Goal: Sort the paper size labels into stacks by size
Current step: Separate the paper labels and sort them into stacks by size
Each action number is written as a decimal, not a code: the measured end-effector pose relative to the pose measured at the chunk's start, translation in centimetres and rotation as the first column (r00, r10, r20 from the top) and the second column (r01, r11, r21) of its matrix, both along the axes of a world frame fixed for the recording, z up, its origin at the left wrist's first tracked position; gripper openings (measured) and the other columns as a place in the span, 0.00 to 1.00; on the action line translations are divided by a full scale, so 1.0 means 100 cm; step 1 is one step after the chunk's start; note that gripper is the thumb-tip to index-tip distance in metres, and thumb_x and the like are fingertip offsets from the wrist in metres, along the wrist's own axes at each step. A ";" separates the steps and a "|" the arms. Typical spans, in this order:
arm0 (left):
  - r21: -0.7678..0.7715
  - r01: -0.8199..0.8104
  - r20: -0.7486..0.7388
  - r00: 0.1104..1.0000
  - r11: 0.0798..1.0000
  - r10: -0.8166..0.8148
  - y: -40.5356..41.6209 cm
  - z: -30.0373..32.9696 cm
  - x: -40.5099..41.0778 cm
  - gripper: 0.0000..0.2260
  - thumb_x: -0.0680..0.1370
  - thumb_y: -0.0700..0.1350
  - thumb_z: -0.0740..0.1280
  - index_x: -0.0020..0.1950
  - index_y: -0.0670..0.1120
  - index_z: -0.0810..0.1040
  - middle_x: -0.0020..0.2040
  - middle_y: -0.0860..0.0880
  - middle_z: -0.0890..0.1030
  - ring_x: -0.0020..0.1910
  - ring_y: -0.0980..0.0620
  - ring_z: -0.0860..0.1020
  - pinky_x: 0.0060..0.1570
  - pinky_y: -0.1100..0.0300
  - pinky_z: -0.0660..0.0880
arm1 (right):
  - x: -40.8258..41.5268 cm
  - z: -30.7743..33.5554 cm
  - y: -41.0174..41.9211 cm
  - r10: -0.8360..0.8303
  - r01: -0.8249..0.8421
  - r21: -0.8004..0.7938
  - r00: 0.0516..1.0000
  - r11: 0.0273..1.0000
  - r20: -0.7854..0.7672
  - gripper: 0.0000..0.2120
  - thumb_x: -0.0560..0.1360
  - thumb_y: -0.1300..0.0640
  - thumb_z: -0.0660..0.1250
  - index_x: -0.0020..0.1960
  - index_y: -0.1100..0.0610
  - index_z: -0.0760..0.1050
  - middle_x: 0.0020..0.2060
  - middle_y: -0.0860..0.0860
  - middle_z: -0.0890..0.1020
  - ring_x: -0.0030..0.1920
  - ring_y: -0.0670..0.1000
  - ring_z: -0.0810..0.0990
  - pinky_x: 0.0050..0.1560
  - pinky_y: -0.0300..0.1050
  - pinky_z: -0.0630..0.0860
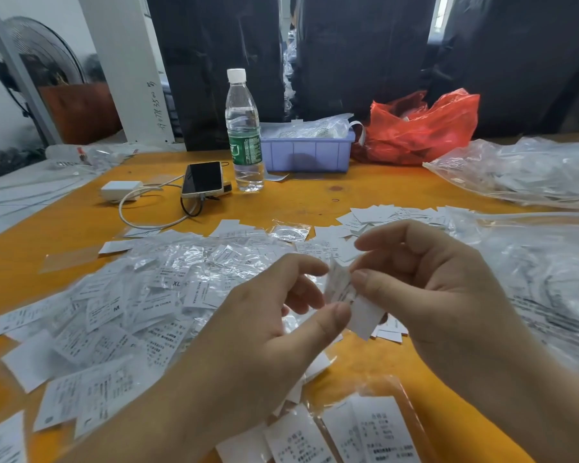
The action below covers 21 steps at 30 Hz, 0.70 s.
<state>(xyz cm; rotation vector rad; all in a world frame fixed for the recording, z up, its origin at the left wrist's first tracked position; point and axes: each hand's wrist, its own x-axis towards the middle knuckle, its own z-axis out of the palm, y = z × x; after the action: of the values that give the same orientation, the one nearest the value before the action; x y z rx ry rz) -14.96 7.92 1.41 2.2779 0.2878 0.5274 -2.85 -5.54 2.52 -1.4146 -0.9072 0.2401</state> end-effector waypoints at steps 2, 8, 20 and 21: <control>-0.073 0.008 0.021 1.000 0.997 -0.006 0.000 0.000 0.000 0.23 0.65 0.73 0.59 0.58 0.69 0.69 0.51 0.66 0.78 0.51 0.66 0.76 0.43 0.71 0.72 | -0.002 -0.002 0.000 0.072 -0.072 0.007 0.997 0.997 -0.037 0.11 0.66 0.60 0.70 0.45 0.47 0.80 0.37 0.53 0.84 0.34 0.56 0.82 0.33 0.47 0.77; -0.174 -0.043 0.049 0.997 0.984 0.052 0.006 0.000 0.000 0.22 0.64 0.71 0.66 0.57 0.70 0.72 0.52 0.67 0.77 0.49 0.63 0.79 0.44 0.62 0.75 | -0.005 -0.005 0.000 0.163 -0.163 0.005 0.986 0.987 -0.041 0.11 0.66 0.61 0.70 0.44 0.46 0.81 0.37 0.52 0.85 0.36 0.53 0.83 0.35 0.44 0.79; -0.231 -0.006 0.243 0.968 0.973 0.064 0.004 0.008 -0.003 0.14 0.67 0.60 0.70 0.44 0.52 0.82 0.36 0.44 0.82 0.38 0.38 0.80 0.41 0.36 0.78 | -0.002 -0.004 -0.004 0.200 -0.145 -0.369 0.973 0.918 0.116 0.05 0.72 0.50 0.70 0.41 0.51 0.80 0.33 0.52 0.80 0.35 0.55 0.78 0.35 0.55 0.79; -0.236 0.015 0.225 0.974 0.972 0.039 0.003 0.008 -0.003 0.14 0.68 0.60 0.69 0.45 0.52 0.82 0.37 0.43 0.82 0.39 0.37 0.80 0.41 0.35 0.77 | -0.002 -0.003 -0.005 0.218 -0.164 -0.370 0.970 0.915 0.108 0.06 0.73 0.52 0.70 0.40 0.53 0.80 0.30 0.55 0.78 0.31 0.52 0.77 0.32 0.48 0.76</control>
<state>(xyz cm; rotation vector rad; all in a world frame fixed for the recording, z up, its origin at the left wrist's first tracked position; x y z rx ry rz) -15.24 8.26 2.23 1.9649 0.2362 0.7157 -3.04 -6.00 2.20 -1.6972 -1.1699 0.4736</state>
